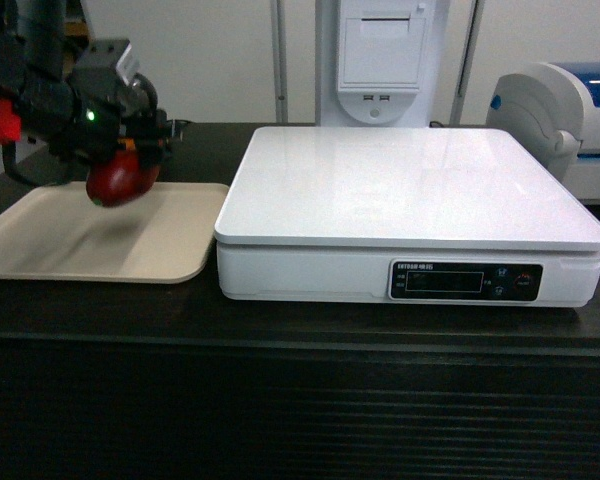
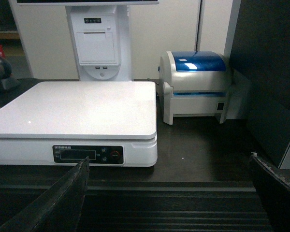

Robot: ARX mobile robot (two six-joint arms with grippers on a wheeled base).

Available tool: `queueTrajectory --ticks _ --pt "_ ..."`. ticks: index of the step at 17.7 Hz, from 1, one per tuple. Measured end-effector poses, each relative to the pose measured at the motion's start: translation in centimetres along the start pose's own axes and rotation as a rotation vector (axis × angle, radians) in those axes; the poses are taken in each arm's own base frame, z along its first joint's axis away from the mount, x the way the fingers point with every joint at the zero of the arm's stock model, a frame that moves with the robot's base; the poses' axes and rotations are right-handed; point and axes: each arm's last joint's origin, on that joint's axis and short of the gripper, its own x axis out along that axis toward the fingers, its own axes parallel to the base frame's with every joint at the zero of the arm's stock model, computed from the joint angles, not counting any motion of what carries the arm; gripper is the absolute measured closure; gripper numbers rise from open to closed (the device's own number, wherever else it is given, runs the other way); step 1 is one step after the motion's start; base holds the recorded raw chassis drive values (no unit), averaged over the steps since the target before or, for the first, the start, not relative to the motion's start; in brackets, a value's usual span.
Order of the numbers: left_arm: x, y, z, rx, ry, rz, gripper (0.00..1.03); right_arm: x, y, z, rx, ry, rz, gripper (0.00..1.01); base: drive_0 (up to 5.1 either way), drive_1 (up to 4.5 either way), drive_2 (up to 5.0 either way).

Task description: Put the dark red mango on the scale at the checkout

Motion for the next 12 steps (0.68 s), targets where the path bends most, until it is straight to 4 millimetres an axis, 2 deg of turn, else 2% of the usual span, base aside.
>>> queueTrajectory --ticks 1,3,6,8,12 --pt "-1.2 -0.8 1.5 0.001 -0.051 -0.017 0.46 0.0 0.0 0.0 0.000 0.000 0.000 0.03 0.0 0.00 0.0" --pt "-3.4 -3.9 4.1 -0.002 -0.143 -0.107 0.46 0.0 0.0 0.0 0.000 0.000 0.000 0.03 0.0 0.00 0.0" --pt "-4.0 -12.6 6.5 0.041 -0.176 -0.315 0.46 0.0 0.0 0.0 0.000 0.000 0.000 0.03 0.0 0.00 0.0" --pt "-3.7 -16.2 6.9 0.059 -0.163 -0.375 0.46 0.0 0.0 0.0 0.000 0.000 0.000 0.03 0.0 0.00 0.0" --pt "-2.0 -21.0 5.2 0.060 -0.080 -0.416 0.46 0.0 0.0 0.0 0.000 0.000 0.000 0.03 0.0 0.00 0.0"
